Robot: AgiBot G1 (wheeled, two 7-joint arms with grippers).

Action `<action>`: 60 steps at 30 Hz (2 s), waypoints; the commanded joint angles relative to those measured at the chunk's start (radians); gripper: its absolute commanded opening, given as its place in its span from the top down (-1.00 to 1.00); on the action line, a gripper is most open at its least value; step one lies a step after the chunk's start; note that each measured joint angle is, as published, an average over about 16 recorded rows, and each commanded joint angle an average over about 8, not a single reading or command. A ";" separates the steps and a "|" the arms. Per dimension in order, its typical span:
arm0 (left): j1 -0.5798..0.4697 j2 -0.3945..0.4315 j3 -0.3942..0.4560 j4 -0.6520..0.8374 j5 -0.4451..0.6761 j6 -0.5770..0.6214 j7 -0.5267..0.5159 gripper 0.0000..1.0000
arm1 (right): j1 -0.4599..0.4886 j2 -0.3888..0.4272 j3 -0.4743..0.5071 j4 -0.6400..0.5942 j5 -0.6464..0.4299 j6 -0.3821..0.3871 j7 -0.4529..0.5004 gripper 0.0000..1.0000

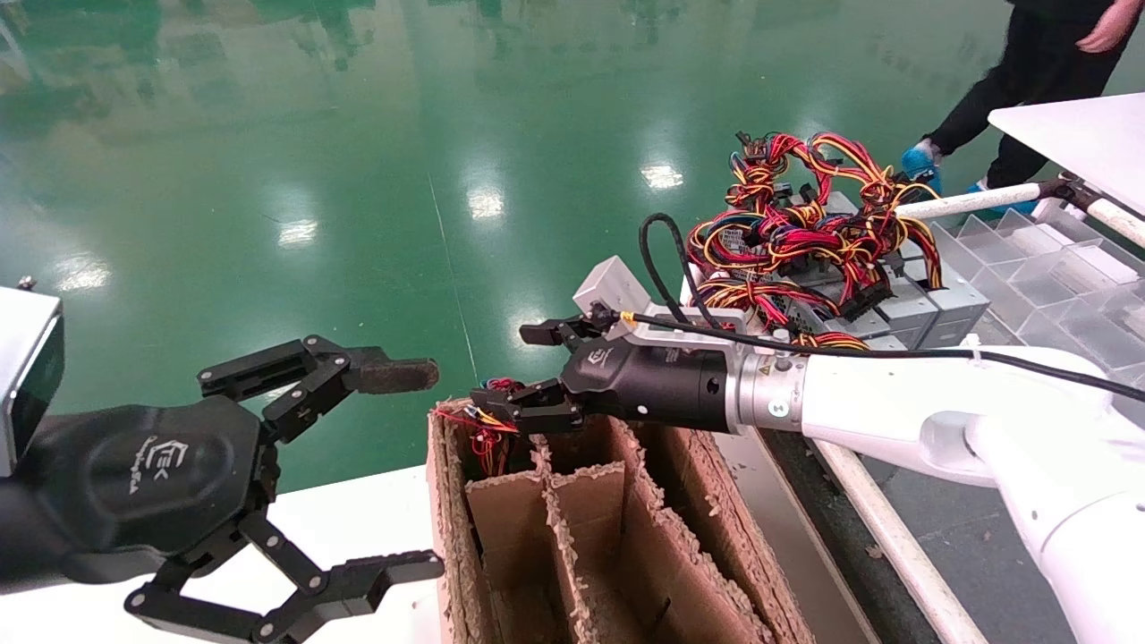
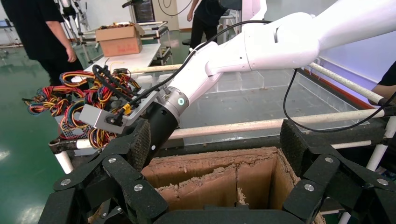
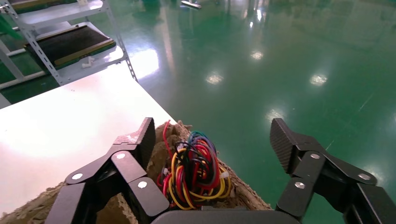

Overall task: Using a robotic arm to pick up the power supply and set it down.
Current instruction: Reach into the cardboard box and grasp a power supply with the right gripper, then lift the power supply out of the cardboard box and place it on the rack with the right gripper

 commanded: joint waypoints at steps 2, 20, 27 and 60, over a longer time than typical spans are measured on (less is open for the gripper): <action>0.000 0.000 0.000 0.000 0.000 0.000 0.000 -1.00 | 0.009 -0.010 0.001 -0.046 0.003 -0.006 -0.024 1.00; 0.000 0.000 0.000 0.000 0.000 0.000 0.000 -1.00 | 0.018 -0.024 -0.023 -0.148 0.012 -0.044 -0.075 1.00; 0.000 0.000 0.000 0.000 0.000 0.000 0.000 -1.00 | 0.013 -0.022 -0.026 -0.158 0.024 -0.058 -0.088 1.00; 0.000 0.000 0.001 0.000 -0.001 0.000 0.000 -1.00 | 0.170 0.170 0.137 -0.086 0.281 -0.334 -0.077 1.00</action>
